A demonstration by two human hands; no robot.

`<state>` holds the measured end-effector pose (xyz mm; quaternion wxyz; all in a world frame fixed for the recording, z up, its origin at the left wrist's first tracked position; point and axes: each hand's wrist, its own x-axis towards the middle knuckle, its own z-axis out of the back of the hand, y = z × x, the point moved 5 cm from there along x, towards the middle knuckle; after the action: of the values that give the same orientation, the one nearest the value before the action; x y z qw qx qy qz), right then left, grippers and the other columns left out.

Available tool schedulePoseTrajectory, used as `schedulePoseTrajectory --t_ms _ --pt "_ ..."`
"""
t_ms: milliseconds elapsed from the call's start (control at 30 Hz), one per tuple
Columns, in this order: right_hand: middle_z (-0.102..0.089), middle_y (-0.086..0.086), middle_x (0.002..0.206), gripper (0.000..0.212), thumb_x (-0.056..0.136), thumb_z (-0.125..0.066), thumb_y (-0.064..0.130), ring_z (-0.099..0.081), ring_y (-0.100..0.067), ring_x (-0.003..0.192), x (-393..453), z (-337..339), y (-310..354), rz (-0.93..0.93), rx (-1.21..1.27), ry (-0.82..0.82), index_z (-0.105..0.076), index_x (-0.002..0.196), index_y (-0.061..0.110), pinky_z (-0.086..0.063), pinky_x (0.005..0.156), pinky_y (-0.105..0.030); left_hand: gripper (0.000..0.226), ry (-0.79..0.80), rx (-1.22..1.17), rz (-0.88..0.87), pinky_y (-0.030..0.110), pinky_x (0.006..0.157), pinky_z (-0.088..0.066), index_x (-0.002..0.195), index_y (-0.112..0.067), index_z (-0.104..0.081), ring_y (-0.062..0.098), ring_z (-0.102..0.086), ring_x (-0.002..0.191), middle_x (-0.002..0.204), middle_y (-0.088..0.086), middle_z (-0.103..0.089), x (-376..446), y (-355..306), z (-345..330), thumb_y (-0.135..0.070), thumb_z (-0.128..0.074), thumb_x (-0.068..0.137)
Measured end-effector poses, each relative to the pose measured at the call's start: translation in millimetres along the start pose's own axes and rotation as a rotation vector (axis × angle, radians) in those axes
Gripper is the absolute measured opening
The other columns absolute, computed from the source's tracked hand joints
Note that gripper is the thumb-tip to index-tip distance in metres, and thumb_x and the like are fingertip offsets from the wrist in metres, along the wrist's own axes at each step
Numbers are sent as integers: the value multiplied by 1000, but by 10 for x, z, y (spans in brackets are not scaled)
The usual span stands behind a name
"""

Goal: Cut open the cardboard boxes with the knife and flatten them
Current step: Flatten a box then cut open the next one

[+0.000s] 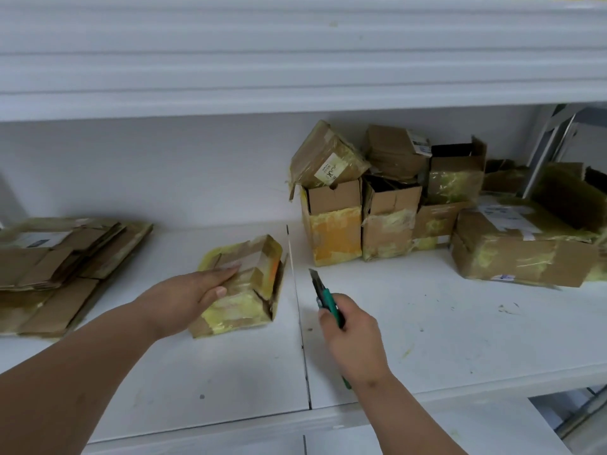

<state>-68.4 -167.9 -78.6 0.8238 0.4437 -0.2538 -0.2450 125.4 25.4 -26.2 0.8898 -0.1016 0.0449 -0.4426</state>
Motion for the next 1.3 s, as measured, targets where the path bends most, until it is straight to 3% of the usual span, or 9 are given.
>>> schedulePoseTrajectory --t_ms 233,367,467,600,700,800,967,1167,1300 --pt "-44 -1 103 39 102 -36 39 -53 -23 90 182 -96 -62 -94 -672 186 -42 138 25 -41 76 -35 58 -32 113 92 30 103 -41 141 -60 -28 15 -51 126 149 -16 -43 -160 199 94 -21 -36 99" --pt "-50 -2 115 38 98 -37 31 -51 -24 108 174 -163 -60 -66 -901 238 -48 134 29 -34 82 -36 38 -35 127 145 29 104 -39 137 -48 -45 12 -49 126 144 -17 -48 -154 83 56 -46 -36 100" --pt "-51 2 125 38 98 -39 37 -47 -22 117 200 -224 59 -18 -795 179 -49 135 35 -32 97 -38 64 -4 205 177 29 92 -46 136 -41 -42 10 -55 111 130 -18 -54 -127 -42 34 -77 -41 83" --pt "-36 4 151 54 101 -43 31 -36 -18 137 278 -341 169 29 -513 199 -29 153 30 -25 110 -37 56 -1 201 147 29 90 -48 131 -32 -48 11 -54 106 124 -12 -54 -134 -36 19 -64 -56 85" --pt "-25 6 161 62 102 -46 27 -29 -17 145 302 -502 208 9 -264 327 -18 158 25 -25 118 -33 57 -36 122 148 33 107 -38 138 -27 -51 19 -40 129 140 -9 -47 -170 113 31 -51 -62 87" --pt "-37 11 155 61 102 -45 18 -36 -13 142 261 -657 315 27 -173 427 -20 157 26 -27 111 -23 57 -90 25 195 31 107 -35 144 -30 -44 18 -38 129 146 -7 -43 -244 210 31 -37 -64 91" --pt "-60 12 115 37 100 -44 8 -55 -9 110 253 -869 317 -51 -13 392 -52 131 27 -35 90 -14 42 -141 18 181 30 95 -40 136 -36 -44 17 -46 122 146 -9 -40 -299 211 -22 -23 -49 97" --pt "-55 9 78 37 87 -41 -14 -50 -8 73 317 -870 317 -168 278 276 -59 86 18 -37 59 -7 71 -119 115 151 31 102 -41 141 -38 -39 11 -41 128 149 -12 -34 -327 223 -66 -65 -62 79" --pt "-65 13 72 41 84 -46 -10 -56 -11 76 353 -867 305 -316 454 232 -67 69 22 -38 64 -21 84 -116 259 151 35 110 -34 142 -38 -36 17 -27 133 148 -7 -29 -349 201 -73 -67 -69 70"
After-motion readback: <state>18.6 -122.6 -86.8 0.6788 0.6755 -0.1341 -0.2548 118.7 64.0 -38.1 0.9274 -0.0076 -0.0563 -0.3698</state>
